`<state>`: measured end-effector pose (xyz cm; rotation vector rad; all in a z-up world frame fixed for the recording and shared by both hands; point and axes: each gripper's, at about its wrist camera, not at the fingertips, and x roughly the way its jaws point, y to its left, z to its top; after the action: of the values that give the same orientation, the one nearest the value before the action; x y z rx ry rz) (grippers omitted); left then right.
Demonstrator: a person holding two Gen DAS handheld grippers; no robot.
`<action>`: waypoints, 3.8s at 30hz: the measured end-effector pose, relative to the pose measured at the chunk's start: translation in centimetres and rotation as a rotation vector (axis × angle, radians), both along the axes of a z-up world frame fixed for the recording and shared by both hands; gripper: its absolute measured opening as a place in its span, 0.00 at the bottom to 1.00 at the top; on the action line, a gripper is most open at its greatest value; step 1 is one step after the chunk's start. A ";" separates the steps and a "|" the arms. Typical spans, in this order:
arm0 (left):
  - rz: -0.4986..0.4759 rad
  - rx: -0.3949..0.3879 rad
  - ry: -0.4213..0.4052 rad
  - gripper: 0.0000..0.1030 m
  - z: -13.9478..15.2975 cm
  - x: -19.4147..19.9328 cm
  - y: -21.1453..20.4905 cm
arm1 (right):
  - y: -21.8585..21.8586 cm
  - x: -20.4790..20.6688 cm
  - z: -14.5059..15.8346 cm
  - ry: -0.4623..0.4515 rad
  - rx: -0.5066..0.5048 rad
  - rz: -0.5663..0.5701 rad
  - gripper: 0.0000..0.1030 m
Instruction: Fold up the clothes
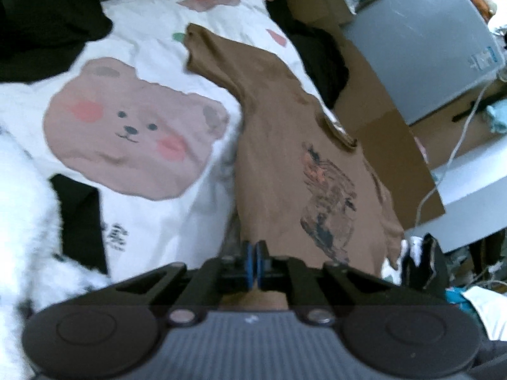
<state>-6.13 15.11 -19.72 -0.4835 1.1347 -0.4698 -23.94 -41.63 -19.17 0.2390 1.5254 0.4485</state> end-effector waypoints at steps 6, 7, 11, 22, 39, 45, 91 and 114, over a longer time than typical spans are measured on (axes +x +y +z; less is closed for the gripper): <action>-0.080 0.151 0.054 0.58 -2.2 -0.2 -1.4 | 0.4 1.0 1.6 -0.014 0.100 0.016 0.12; -0.109 0.212 0.049 0.59 -2.7 -0.4 -2.0 | 0.7 1.2 1.5 -0.017 0.105 0.021 0.12; -0.179 0.257 0.069 0.60 -4.4 -1.1 -3.4 | 1.2 2.0 3.2 -0.058 0.099 0.075 0.07; -0.216 0.200 -0.008 0.72 -5.1 0.0 -6.7 | -3.6 4.8 3.9 -0.154 -0.091 -0.147 0.09; -0.237 0.182 -0.075 0.26 -4.6 6.2 -9.9 | -5.6 4.6 0.8 -0.108 -0.143 -0.343 0.50; -0.236 0.165 -0.071 0.66 -4.0 4.5 -7.9 | -4.7 4.4 1.0 -0.078 -0.119 -0.244 0.53; -0.406 0.003 0.024 0.06 3.5 -1.6 -2.2 | 1.9 1.1 5.4 -0.033 0.253 0.236 0.07; -0.315 0.300 0.080 0.43 2.3 -0.5 -1.1 | 0.0 0.8 5.1 0.039 0.154 0.203 0.43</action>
<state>-6.64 13.97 -17.46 -0.0607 1.3407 -0.5443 -23.17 -41.60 -14.06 0.2142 1.5621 0.7278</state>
